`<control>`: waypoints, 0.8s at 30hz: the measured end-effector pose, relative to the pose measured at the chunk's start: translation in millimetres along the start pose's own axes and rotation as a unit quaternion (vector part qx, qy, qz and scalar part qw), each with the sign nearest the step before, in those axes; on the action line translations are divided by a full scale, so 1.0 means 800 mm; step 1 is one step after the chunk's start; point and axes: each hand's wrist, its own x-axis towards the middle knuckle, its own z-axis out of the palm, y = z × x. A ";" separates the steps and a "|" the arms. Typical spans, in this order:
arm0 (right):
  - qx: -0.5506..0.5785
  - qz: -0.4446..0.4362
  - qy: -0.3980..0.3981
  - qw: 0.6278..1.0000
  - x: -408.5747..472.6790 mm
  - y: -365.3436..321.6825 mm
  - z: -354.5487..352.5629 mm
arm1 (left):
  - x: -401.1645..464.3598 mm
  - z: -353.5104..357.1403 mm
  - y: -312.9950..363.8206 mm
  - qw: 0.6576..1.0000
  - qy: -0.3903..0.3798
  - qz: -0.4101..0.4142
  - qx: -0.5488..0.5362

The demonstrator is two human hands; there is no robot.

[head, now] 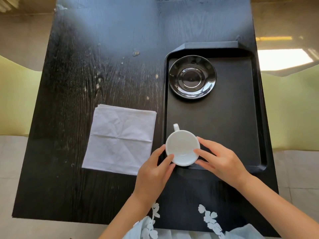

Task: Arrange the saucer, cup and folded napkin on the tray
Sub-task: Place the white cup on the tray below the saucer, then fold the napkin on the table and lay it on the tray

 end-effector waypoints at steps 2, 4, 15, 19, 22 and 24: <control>0.000 -0.001 -0.002 1.000 0.000 -0.001 0.000 | -0.001 0.000 0.001 1.000 0.001 -0.002 0.001; 0.003 -0.002 -0.003 1.000 0.000 -0.001 -0.001 | -0.002 0.000 0.003 1.000 0.001 -0.003 0.001; -0.014 -0.006 -0.040 0.999 0.000 0.002 -0.010 | -0.013 0.006 0.004 1.000 0.008 0.005 0.014; -0.012 0.014 -0.091 0.996 -0.001 -0.004 -0.021 | -0.017 0.004 -0.001 0.999 -0.005 0.021 0.024; -0.013 0.057 -0.102 0.993 -0.002 -0.018 -0.029 | -0.015 -0.012 -0.005 0.999 0.006 0.036 0.038; -0.017 0.096 -0.077 0.992 0.004 -0.035 -0.033 | -0.013 -0.029 -0.013 0.998 0.027 0.031 0.049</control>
